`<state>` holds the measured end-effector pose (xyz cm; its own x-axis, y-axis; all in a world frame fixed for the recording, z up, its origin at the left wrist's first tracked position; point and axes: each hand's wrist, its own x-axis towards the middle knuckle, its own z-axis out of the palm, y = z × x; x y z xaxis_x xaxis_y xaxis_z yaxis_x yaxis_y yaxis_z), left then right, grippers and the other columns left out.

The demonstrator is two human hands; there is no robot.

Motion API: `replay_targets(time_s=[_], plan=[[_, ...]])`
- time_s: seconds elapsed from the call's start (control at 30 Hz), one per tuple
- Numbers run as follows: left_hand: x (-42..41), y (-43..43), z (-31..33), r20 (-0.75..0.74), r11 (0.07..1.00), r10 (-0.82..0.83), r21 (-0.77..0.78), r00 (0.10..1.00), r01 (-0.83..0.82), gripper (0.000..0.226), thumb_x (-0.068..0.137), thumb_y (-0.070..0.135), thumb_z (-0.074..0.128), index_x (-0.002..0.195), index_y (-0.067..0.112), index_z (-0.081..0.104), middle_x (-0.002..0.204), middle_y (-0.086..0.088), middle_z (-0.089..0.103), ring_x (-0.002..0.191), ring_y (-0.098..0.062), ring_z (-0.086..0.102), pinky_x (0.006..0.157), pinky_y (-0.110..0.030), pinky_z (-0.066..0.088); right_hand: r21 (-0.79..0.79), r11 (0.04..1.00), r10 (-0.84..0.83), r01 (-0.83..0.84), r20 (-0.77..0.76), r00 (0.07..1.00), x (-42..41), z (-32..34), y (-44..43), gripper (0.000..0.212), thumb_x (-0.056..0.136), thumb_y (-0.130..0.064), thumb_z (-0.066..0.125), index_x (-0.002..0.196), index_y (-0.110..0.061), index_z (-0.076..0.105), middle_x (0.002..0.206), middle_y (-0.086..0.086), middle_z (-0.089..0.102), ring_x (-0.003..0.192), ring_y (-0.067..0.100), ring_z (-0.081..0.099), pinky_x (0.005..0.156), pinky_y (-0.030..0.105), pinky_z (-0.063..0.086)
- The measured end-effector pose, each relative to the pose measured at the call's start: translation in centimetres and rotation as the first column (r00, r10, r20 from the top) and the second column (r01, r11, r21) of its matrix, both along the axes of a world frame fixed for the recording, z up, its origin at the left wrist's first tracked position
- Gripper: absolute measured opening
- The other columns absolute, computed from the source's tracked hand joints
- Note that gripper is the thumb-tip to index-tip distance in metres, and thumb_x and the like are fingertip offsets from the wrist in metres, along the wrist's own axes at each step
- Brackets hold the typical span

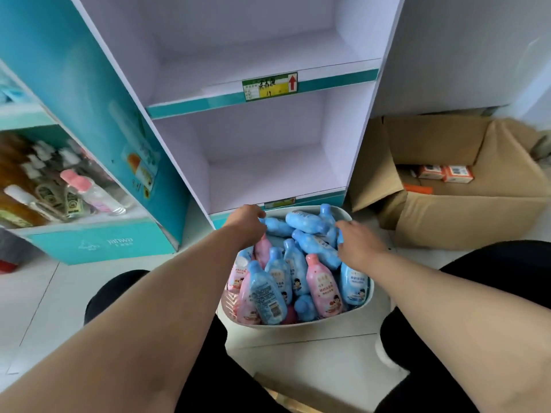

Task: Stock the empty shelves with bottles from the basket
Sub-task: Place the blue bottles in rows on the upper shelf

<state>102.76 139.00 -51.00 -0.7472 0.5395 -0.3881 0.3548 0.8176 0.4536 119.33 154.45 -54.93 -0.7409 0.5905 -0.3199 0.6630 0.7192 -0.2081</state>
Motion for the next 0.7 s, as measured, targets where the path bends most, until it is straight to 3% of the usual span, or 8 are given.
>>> replay_targets(time_s=[0.17, 0.5, 0.6, 0.7], plan=[[0.8, 1.3, -0.8, -0.064, 0.995, -0.089, -0.055, 0.994, 0.086, 0.038, 0.086, 0.015, 0.056, 0.124, 0.022, 0.060, 0.122, -0.004, 0.062, 0.107, -0.023, 0.059, 0.092, -0.032, 0.049, 0.098, 0.994, 0.054, -0.056, 0.023, 0.998, 1.2, -0.3, 1.5, 0.043, 0.089, -0.017, 0.052, 0.132, -0.018, 0.046, 0.128, 0.006, 0.052, 0.120, 0.027, 0.047, 0.091, 0.036, 0.044], [-1.9, 7.0, 0.1, -0.085, 0.966, -0.237, -0.121, 0.968, 0.226, 0.043, 0.087, 0.018, 0.061, 0.129, 0.018, 0.055, 0.128, -0.006, 0.059, 0.114, -0.024, 0.056, 0.096, -0.031, 0.046, 0.025, 0.993, 0.112, -0.113, 0.047, 0.993, -4.3, 0.0, 4.7, 0.041, 0.089, -0.014, 0.050, 0.130, -0.016, 0.045, 0.128, 0.007, 0.049, 0.122, 0.028, 0.043, 0.097, 0.040, 0.042], [-2.8, 6.5, 0.3, -0.111, 0.980, -0.199, -0.050, 0.974, 0.195, 0.042, 0.087, 0.014, 0.061, 0.129, 0.017, 0.057, 0.127, -0.006, 0.060, 0.115, -0.024, 0.056, 0.097, -0.028, 0.044, 0.026, 0.989, 0.146, -0.148, 0.053, 0.988, -5.3, 0.0, 4.2, 0.046, 0.089, -0.016, 0.052, 0.134, -0.018, 0.043, 0.132, 0.006, 0.047, 0.124, 0.027, 0.042, 0.098, 0.039, 0.040], [-2.4, 4.9, -0.7, -0.101, 0.988, -0.152, -0.031, 0.983, 0.150, 0.040, 0.085, 0.011, 0.058, 0.124, 0.017, 0.060, 0.122, -0.003, 0.063, 0.109, -0.021, 0.059, 0.087, -0.022, 0.042, 0.035, 0.979, 0.199, -0.200, 0.041, 0.979, -5.1, -1.2, 3.2, 0.041, 0.088, -0.029, 0.054, 0.128, -0.021, 0.048, 0.131, 0.003, 0.049, 0.123, 0.025, 0.045, 0.092, 0.036, 0.041]])
